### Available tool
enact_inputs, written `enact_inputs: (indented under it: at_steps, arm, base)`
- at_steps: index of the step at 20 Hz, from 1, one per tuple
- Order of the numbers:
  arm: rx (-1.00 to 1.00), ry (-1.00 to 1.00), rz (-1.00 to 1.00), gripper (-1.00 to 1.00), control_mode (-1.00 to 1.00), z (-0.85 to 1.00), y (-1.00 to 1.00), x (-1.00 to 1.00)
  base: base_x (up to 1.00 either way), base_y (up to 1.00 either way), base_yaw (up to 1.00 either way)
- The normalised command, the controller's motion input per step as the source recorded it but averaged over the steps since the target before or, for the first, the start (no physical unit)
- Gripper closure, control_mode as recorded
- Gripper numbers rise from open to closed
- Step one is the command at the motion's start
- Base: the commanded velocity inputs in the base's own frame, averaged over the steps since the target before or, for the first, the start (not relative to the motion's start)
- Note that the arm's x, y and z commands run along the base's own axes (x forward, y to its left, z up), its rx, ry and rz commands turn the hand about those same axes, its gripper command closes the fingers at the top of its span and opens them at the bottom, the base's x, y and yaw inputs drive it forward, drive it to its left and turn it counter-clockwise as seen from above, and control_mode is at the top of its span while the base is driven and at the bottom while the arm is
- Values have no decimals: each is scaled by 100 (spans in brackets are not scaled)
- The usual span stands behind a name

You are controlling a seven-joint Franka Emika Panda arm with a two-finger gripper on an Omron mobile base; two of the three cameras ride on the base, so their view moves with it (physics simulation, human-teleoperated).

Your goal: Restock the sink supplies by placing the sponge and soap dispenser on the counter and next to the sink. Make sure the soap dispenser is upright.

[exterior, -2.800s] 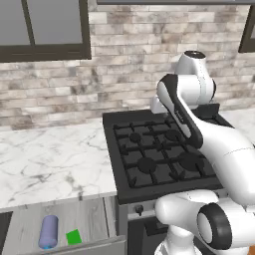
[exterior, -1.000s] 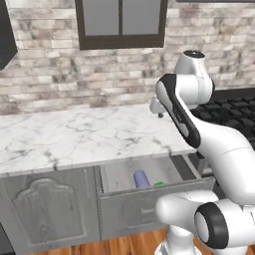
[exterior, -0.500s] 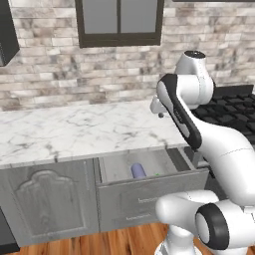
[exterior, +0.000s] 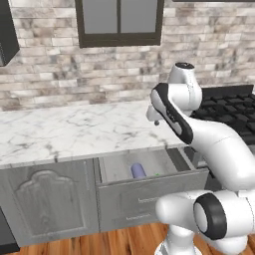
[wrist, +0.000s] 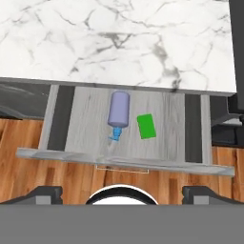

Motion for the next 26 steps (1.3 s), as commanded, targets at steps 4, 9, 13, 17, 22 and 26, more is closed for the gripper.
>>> enact_inputs:
  at_steps: [4,9,13,17,22,26]
  arm:
    - [0,14,0,-100,-100,-100,8,48]
    - [-2,15,-1,-100,-100,-100,3,5]
    - [-6,18,0,-100,-100,-100,0,-3]
    - [-2,14,0,-100,-100,-89,0,0]
    - [0,8,0,-100,-100,-51,0,0]
    - [0,1,0,-100,-100,-36,0,0]
  base:
    - [0,0,0]
    - [0,0,0]
    - [0,0,0]
    - [0,0,0]
    - [0,0,0]
    - [0,0,0]
